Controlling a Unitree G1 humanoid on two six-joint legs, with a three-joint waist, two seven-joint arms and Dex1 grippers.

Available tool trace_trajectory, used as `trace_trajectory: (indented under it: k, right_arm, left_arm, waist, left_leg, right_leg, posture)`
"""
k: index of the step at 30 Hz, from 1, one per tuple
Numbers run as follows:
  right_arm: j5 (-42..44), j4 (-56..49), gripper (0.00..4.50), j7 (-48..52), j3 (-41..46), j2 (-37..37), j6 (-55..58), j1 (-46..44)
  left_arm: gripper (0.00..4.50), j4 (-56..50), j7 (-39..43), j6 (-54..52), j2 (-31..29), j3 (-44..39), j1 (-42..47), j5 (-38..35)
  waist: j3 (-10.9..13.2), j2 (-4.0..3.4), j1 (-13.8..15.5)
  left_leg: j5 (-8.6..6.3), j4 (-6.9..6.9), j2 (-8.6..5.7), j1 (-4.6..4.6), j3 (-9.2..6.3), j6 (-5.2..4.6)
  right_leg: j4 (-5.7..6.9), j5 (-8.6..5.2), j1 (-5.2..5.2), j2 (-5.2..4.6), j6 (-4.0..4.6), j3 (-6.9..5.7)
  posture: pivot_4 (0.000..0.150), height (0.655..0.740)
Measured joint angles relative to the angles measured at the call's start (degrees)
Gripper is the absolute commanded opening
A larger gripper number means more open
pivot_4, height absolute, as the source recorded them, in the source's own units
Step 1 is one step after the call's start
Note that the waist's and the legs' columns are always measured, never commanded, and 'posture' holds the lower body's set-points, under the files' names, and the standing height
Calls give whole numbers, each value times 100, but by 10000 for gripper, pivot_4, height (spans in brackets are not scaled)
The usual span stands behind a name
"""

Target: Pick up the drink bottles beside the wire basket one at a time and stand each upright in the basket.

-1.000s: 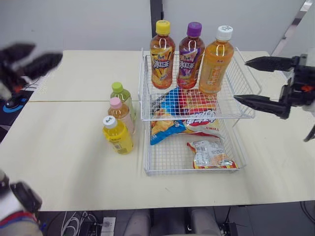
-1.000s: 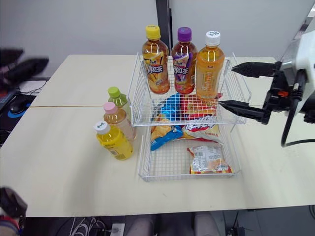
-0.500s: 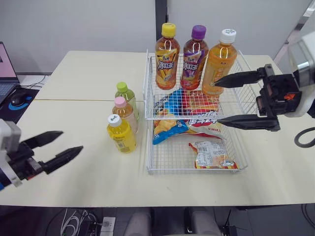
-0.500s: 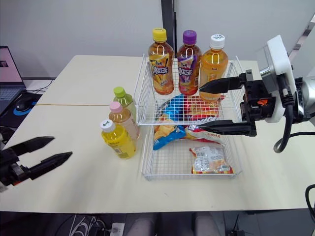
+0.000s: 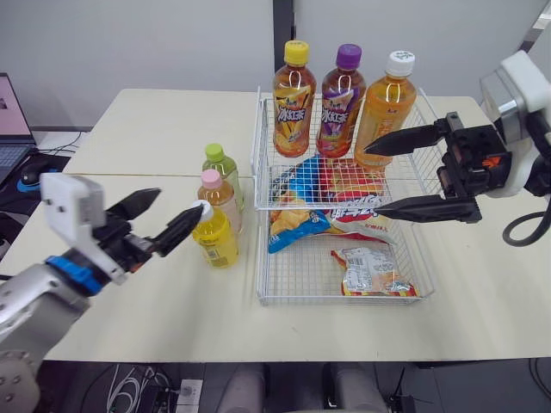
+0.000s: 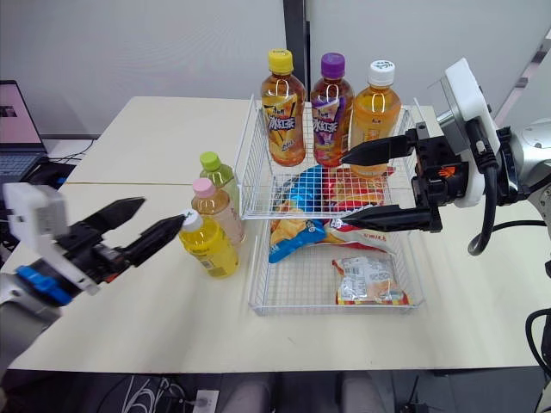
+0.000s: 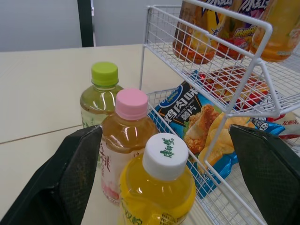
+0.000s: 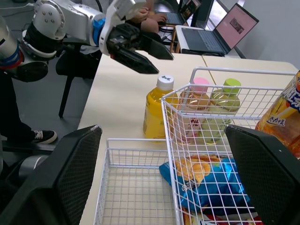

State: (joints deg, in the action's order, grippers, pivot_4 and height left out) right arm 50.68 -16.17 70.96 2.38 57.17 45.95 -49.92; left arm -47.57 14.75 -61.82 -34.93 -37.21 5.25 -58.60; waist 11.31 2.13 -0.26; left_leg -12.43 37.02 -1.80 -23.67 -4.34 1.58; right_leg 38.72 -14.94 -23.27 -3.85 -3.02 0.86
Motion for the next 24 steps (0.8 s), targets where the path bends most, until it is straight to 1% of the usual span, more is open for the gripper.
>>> trace_trajectory:
  k: [4,7,11,14,17,18,22,23,24]
  right_arm:
    - [-2,6,45000,1,1,-5,5,-25]
    - [-2,6,45000,-4,2,-5,17,-25]
    - [-2,-1,45000,-15,14,-5,43,-24]
    - [0,-19,45000,-26,31,-5,61,-24]
    - [5,-60,45000,-62,69,-5,74,-23]
    - [6,-64,45000,-73,92,-5,77,-23]
    - [15,-144,45000,-113,104,-5,100,-20]
    - [16,-151,45000,-115,106,-5,106,-15]
    - [16,-151,45000,-118,107,-5,110,-14]
  left_arm:
    - [44641,-39,-780,126,334,713,110,318]
    - [44641,-61,-1095,241,404,1075,78,580]
    - [44641,-85,-1294,422,482,1395,-3,908]
    - [39311,-84,-1305,479,494,1517,-3,984]
    - [29903,-67,-1299,488,485,1735,1,1114]
    - [27641,-54,-1306,505,487,1814,34,1176]
    - [15196,49,-1462,546,514,2035,255,1483]
    - [13838,65,-1495,578,522,2046,255,1521]
    - [13840,64,-1514,593,541,2063,255,1541]
  waist:
    - [0,0,2]
    - [0,0,4]
    - [0,0,13]
    - [0,0,16]
    - [0,0,16]
    - [0,0,16]
    - [0,0,17]
    - [0,0,18]
    - [0,0,18]
  left_leg:
    - [0,1,-1,-1,1,0]
    - [0,0,0,-2,0,0]
    - [0,1,-1,-2,0,0]
    - [0,1,-1,-3,0,0]
    - [0,0,-1,-3,0,0]
    - [0,0,-1,-3,0,0]
    - [0,1,-2,-4,0,0]
    - [0,0,-2,-4,-1,0]
    - [0,0,-2,-4,-2,0]
  right_leg:
    - [0,0,0,0,0,2]
    - [0,0,0,2,0,1]
    - [-1,0,0,2,0,0]
    - [-3,0,0,2,0,0]
    - [-3,0,0,2,0,0]
    - [-3,0,1,2,0,0]
    - [-4,0,2,3,0,0]
    - [-5,0,2,3,0,-1]
    - [-5,0,2,2,0,-1]
  posture:
    - [1500,7400]
    - [1500,7400]
    - [1500,7400]
    - [1500,7400]
    - [1500,7400]
    - [1500,7400]
    - [1500,7400]
    - [1500,7400]
    - [1500,7400]
